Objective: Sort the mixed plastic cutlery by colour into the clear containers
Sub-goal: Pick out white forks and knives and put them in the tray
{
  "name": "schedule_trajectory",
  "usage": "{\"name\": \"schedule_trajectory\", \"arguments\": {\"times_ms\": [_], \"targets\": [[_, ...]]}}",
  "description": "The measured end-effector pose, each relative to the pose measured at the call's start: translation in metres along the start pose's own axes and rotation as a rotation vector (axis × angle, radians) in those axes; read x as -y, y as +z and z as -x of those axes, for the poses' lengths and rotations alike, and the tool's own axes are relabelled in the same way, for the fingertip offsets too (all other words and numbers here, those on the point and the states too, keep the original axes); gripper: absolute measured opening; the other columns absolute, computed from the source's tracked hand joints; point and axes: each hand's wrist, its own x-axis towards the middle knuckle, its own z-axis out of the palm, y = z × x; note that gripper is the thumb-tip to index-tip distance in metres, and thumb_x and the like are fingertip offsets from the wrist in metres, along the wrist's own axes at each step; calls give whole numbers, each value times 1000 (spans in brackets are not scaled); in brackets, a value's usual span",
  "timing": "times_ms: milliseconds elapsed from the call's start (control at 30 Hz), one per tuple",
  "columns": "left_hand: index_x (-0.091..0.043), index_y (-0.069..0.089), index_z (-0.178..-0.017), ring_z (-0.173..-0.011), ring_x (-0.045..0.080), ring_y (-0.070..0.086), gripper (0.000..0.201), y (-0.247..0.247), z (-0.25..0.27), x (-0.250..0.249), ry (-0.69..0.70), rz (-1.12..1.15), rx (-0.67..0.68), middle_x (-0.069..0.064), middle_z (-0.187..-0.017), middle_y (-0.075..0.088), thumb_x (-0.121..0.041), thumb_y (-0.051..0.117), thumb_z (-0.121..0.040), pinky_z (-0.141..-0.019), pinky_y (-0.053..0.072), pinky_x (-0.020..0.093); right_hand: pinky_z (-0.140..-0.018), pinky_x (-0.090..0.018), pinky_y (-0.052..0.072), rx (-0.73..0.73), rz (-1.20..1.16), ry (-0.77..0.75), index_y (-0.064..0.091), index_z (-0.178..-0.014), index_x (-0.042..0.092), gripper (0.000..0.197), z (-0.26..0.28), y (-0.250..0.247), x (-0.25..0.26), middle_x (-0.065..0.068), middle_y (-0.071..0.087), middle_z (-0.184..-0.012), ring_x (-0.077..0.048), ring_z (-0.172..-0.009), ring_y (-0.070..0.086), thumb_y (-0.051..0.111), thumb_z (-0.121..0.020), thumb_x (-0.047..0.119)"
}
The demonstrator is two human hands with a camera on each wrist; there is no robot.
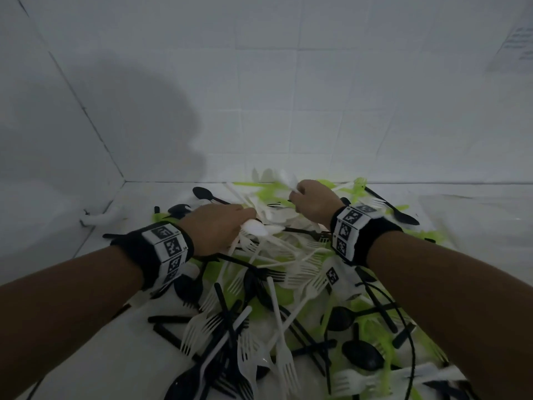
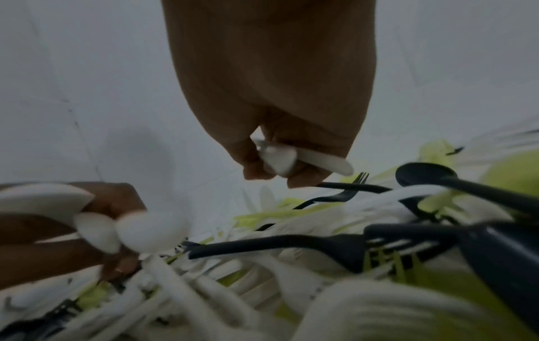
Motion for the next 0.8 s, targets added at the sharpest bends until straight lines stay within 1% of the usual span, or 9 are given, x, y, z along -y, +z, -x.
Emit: {"name": "schedule_trajectory", "arguments": {"times_ms": [67, 133, 167, 233, 333, 433, 567, 733, 800], "targets": [[-25, 52, -119, -77, 18, 59, 21, -1, -1, 5, -27, 27, 1, -4, -95, 62, -19, 46, -100, -71, 53, 43, -59, -32, 37, 50, 130, -52, 59, -85, 7, 29, -9, 2, 3, -10, 65, -85, -26, -72, 54, 50, -100, 30], [-28, 52, -119, -72, 14, 59, 19, 2, -1, 9, -35, 11, 4, -5, -90, 65, -29, 46, -101, -68, 53, 42, -54, -30, 31, 77, 213, -101, 57, -78, 11, 30, -17, 6, 8, -5, 58, -75, -26, -70, 52, 51, -100, 29], [-30, 53, -118, -72, 12, 60, 18, 4, 0, 10, -26, 0, 3, -7, -90, 66, -34, 47, -101, -68, 53, 40, -54, -30, 31, 95, 244, -118, 55, -74, 13, 31, -20, 8, 11, -3, 55, -72, -25, -69, 52, 52, -101, 29], [-30, 56, -116, -76, 12, 62, 19, 9, 1, 14, -3, -24, 3, -8, -92, 68, -40, 49, -101, -69, 52, 38, -58, -30, 35, 157, 324, -147, 58, -79, 12, 29, -28, 16, 17, -3, 54, -74, -26, -74, 54, 54, -101, 31], [-27, 58, -112, -81, 14, 63, 17, 16, 3, 17, -23, -32, 14, -7, -94, 69, -39, 50, -102, -67, 48, 35, -69, -32, 44, 215, 432, -159, 65, -92, 8, 29, -39, 29, 21, -4, 59, -83, -28, -83, 59, 56, -100, 34], [-26, 61, -110, -84, 13, 63, 17, 18, 7, 20, -17, 20, -13, -9, -95, 69, -39, 54, -101, -70, 49, 35, -69, -33, 50, 196, 472, -172, 67, -90, 12, 24, -44, 36, 20, -4, 64, -85, -29, -84, 64, 58, -97, 33], [-28, 63, -111, -88, 12, 63, 14, 14, 6, 21, 5, 57, -65, -10, -100, 69, -34, 56, -100, -73, 50, 37, -65, -32, 50, 164, 568, -195, 72, -96, 13, 24, -42, 36, 22, -6, 69, -92, -28, -83, 66, 55, -98, 30], [-26, 64, -118, -88, 15, 63, 23, 9, -8, 18, 12, 32, -131, -8, -103, 67, -35, 53, -100, -72, 51, 39, -66, -32, 41, 62, 661, -265, 66, -108, 16, 26, -31, 19, 24, -7, 66, -102, -31, -90, 65, 47, -103, 31], [-21, 65, -120, -81, 22, 63, 26, 9, -15, 18, 39, 6, -187, -2, -103, 63, -30, 54, -99, -63, 51, 41, -66, -32, 41, 51, 715, -286, 66, -108, 19, 22, -27, 9, 25, -5, 64, -98, -30, -87, 63, 48, -102, 30]]}}
